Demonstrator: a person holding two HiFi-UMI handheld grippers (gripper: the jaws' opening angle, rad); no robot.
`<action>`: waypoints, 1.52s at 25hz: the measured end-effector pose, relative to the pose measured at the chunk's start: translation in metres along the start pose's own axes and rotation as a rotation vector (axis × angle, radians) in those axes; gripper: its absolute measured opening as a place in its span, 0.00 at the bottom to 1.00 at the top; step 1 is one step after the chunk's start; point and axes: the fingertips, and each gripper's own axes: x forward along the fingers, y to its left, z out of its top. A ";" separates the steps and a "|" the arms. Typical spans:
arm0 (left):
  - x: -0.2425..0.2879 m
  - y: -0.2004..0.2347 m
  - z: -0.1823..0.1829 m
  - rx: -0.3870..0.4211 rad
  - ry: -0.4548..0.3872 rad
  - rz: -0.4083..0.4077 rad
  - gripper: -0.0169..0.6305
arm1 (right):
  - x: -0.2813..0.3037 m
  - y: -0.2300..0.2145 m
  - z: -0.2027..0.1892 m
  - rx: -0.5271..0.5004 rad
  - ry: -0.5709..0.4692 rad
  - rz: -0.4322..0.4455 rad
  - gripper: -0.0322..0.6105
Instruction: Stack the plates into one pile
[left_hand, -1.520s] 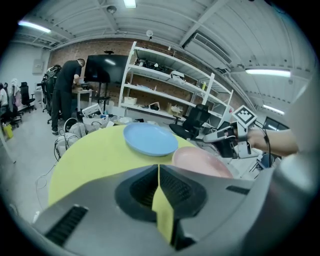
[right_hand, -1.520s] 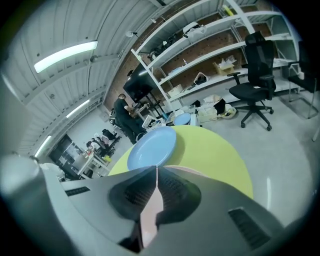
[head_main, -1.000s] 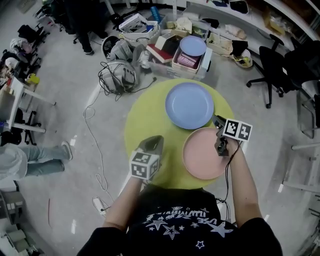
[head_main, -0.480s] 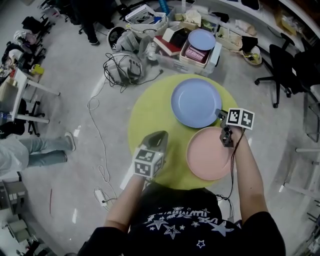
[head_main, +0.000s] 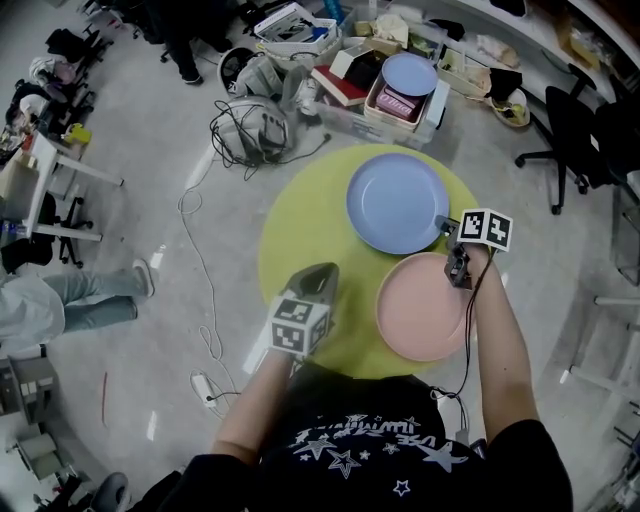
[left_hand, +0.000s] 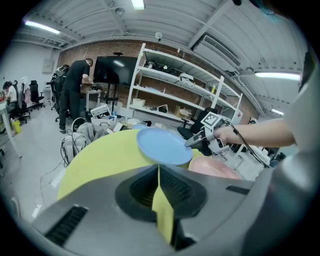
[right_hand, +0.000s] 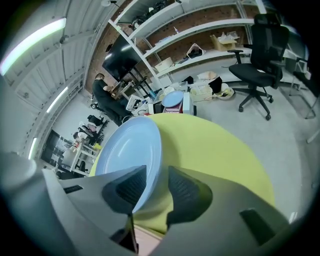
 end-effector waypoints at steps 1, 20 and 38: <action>0.000 -0.001 -0.001 0.000 0.003 -0.001 0.06 | 0.001 -0.001 0.000 -0.001 0.006 -0.003 0.27; 0.002 -0.009 -0.022 -0.016 0.030 -0.022 0.06 | 0.010 -0.001 0.003 0.000 0.013 -0.047 0.13; -0.013 0.005 -0.023 0.002 0.039 -0.033 0.06 | -0.028 0.034 0.021 0.057 -0.213 -0.032 0.11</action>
